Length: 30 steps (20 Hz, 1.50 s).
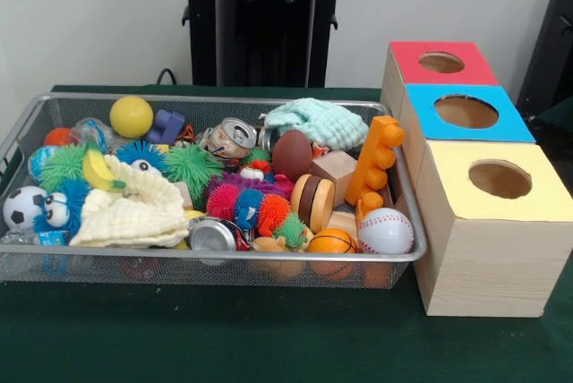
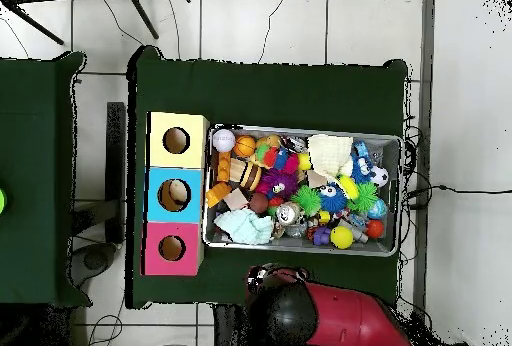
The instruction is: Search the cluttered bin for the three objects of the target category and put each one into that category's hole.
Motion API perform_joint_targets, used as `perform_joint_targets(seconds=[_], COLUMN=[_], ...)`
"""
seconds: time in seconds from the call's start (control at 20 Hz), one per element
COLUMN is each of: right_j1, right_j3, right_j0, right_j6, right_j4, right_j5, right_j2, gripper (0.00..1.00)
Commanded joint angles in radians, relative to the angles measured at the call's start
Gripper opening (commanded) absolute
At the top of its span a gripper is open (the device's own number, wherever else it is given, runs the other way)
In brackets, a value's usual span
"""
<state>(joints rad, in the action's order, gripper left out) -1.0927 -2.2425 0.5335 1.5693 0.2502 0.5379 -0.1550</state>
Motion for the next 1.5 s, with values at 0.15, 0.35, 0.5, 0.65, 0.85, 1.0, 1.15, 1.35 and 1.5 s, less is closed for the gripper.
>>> perform_joint_targets(seconds=[0.15, 0.35, 0.5, 0.65, 0.85, 1.0, 1.15, 1.35, 1.5], right_j1=[0.186, 0.233, 0.263, 0.293, 0.293, 0.294, 0.287, 0.294, 0.332], right_j3=[0.174, 0.227, 0.282, 0.316, 0.358, 0.384, 0.406, 0.429, 0.462], right_j0=[0.187, 0.259, 0.292, 0.342, 0.388, 0.405, 0.407, 0.425, 0.457], right_j6=[-0.36, -0.414, -0.461, -0.525, -0.58, -0.61, -0.632, -0.663, -0.675], right_j4=[0.21, 0.286, 0.351, 0.391, 0.431, 0.467, 0.508, 0.523, 0.528], right_j5=[-0.019, 0.039, 0.119, 0.171, 0.238, 0.272, 0.301, 0.322, 0.304], right_j2=[-0.293, -0.374, -0.411, -0.458, -0.479, -0.482, -0.475, -0.476, -0.478], gripper=[1.0, 1.0, 1.0, 1.0, 1.0, 1.0, 1.0, 1.0, 1.0])
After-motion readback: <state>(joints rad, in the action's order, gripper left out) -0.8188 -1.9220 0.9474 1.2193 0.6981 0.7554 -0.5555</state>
